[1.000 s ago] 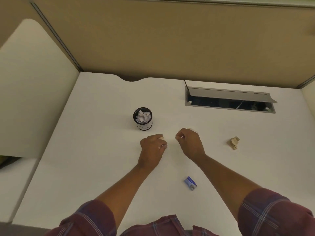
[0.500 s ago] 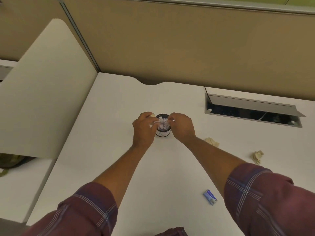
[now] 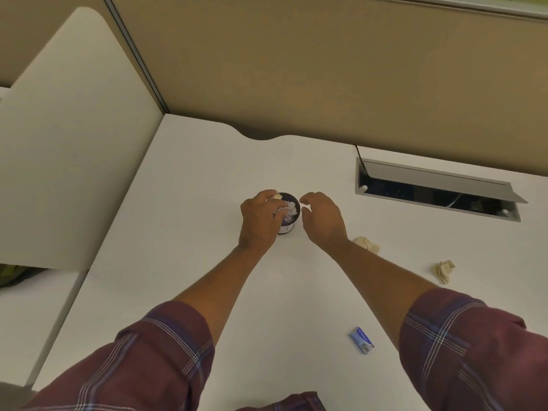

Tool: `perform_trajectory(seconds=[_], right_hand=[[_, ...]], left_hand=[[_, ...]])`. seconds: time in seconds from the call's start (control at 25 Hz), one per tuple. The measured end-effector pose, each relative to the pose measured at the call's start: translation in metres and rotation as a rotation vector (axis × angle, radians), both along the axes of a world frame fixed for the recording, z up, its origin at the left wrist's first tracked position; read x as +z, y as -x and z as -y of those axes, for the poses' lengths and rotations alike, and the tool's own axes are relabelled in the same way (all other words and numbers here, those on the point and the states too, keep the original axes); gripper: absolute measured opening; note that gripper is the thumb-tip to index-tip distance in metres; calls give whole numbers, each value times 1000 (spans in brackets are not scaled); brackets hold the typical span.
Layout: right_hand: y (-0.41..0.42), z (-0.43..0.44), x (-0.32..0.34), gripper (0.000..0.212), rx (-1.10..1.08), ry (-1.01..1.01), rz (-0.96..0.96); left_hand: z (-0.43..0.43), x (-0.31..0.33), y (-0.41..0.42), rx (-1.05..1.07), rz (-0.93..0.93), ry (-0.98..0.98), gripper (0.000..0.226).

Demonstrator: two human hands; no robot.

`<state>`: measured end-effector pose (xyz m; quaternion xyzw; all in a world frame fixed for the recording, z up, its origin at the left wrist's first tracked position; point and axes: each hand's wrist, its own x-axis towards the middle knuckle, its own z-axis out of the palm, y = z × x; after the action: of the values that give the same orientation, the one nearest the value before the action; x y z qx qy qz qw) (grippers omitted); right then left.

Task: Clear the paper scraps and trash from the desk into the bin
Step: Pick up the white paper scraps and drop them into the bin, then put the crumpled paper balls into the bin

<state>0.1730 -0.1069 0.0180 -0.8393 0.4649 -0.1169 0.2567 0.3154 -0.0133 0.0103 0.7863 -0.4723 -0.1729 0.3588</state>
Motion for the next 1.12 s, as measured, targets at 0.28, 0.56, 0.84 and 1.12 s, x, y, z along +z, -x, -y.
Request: perform_trajectory(seconds=[0.28,0.56,0.84,1.12], right_hand=[[33,-2,-4,26,-42,1,-60],[86,-12,-13,41,-28,37,-203],[178,-12,-19,61,-37,52,-401],[285,15,-22,62,-193,-14,-465]], left_hand=[[-4,-9,2,-109,205,-177,35],[-9,0,25,-189,485,-255,72],[14,7,103,-323,515,-243,74],[40,-20,176,-532,353,-317,68]])
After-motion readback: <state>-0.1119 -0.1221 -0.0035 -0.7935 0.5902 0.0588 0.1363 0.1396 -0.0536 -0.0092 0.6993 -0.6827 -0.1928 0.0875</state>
